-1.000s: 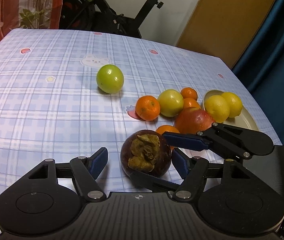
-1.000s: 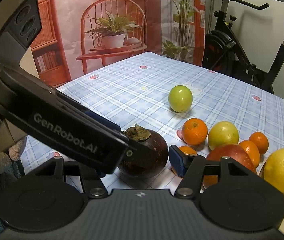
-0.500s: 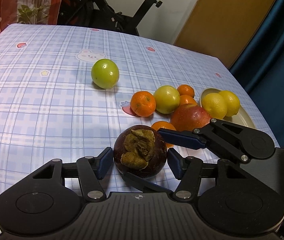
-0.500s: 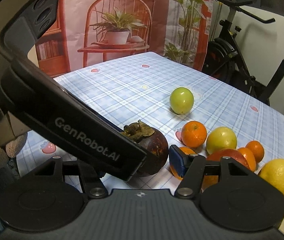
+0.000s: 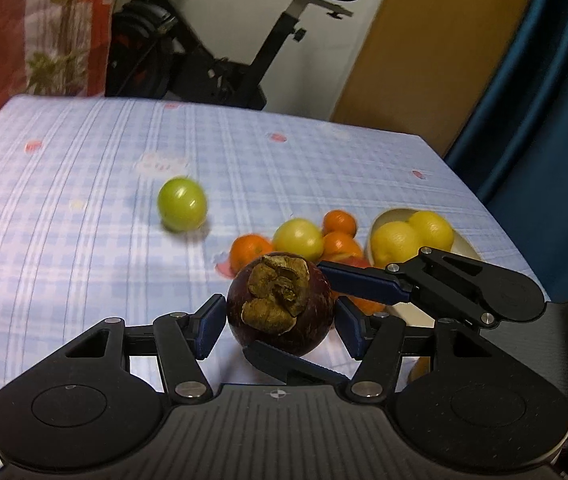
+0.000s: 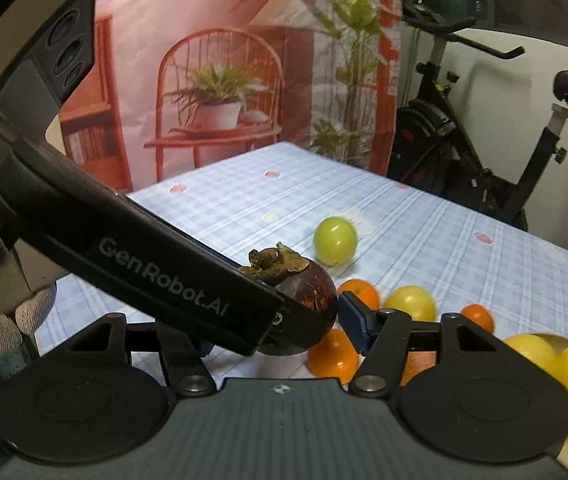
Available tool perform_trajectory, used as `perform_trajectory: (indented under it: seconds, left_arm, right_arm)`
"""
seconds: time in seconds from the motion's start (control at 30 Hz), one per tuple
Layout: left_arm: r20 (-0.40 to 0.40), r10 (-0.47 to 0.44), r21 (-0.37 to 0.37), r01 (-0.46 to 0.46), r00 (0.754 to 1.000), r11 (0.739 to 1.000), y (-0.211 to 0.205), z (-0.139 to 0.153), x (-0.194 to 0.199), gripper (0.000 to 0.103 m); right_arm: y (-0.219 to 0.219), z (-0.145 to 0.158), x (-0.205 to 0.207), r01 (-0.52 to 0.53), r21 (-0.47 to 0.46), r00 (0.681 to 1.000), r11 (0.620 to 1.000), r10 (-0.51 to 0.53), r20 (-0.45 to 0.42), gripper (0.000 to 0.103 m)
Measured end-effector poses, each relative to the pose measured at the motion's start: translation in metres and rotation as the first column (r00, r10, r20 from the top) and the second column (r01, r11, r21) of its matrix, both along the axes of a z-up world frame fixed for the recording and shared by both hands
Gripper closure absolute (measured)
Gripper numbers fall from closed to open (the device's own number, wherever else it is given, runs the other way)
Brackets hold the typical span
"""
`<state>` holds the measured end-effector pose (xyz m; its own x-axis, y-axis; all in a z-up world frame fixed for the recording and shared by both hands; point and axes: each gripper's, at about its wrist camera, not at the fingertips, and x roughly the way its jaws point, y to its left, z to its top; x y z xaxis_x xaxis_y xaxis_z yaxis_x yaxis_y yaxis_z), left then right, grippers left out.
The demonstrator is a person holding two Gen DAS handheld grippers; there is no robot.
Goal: Organize fruits
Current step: 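Carry the mangosteen onto the beige plate and open the left gripper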
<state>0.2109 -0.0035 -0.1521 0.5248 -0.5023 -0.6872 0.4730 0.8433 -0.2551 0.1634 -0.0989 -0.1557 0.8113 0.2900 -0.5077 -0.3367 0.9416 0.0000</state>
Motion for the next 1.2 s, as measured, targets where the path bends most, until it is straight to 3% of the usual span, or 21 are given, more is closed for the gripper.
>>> perform_trajectory:
  seconds: [0.53,0.97,1.2]
  left_arm:
    - [0.094,-0.199,0.083,0.192,0.975,0.978,-0.108,0.038,-0.001,0.041]
    - [0.039,-0.373,0.134,0.365,0.927,0.921,-0.223,0.019,0.008,0.041]
    - [0.002,-0.407,0.172,0.401,0.913,0.900,-0.254,-0.003,0.021,0.041]
  right_arm:
    - [-0.103,0.032,-0.038,0.202,0.107,0.974,0.973,-0.211,0.081,0.041]
    - [-0.209,0.019,-0.066,0.378,0.128,0.923,0.917,-0.384,0.023,0.041]
    - [-0.236,0.002,-0.071,0.417,0.140,0.908,0.898,-0.417,-0.027,0.041]
